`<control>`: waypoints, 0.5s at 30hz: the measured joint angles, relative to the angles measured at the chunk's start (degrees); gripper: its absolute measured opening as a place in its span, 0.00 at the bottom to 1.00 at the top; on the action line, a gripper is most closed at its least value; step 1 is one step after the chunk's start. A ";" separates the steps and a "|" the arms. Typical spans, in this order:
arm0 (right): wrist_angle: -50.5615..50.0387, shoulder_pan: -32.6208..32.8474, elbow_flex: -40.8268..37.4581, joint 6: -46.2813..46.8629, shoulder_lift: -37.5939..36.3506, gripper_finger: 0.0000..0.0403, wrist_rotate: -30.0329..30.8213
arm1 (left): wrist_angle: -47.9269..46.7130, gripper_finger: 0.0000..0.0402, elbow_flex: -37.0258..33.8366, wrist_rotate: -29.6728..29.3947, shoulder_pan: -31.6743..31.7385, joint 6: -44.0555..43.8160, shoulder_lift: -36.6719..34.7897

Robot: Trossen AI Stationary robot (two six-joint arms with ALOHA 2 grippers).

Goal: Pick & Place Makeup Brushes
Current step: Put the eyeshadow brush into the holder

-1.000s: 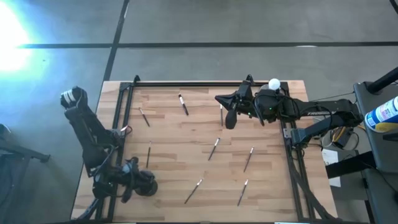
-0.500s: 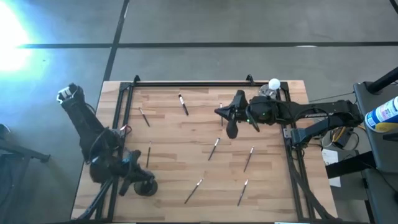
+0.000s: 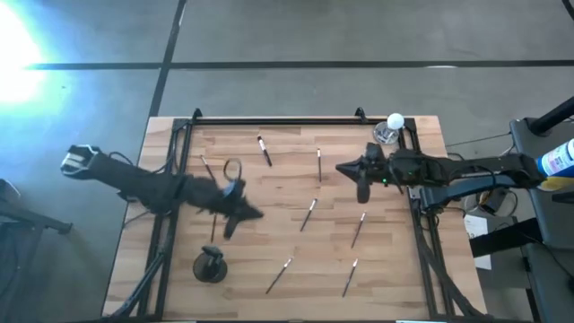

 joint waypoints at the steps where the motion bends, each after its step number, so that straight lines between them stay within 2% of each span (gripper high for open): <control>1: -0.34 0.00 -1.21 0.80 -1.47 0.02 0.04 | 2.32 0.00 0.00 0.07 2.26 0.71 0.81; 4: -0.41 0.00 -4.20 4.45 -4.48 0.02 0.18 | 8.04 0.00 -0.02 -0.24 7.03 2.19 2.89; 8: -1.78 0.05 -6.58 10.00 -5.50 0.02 1.67 | 12.11 0.00 -0.02 -3.47 9.79 4.65 4.73; 13: -7.02 1.87 -6.99 19.95 -2.13 0.02 8.69 | 13.36 0.00 -2.20 -4.05 12.08 5.89 5.23; 15: -7.64 2.99 -6.87 24.86 -0.02 0.02 9.88 | 14.89 0.00 -4.41 -1.57 13.73 5.61 4.60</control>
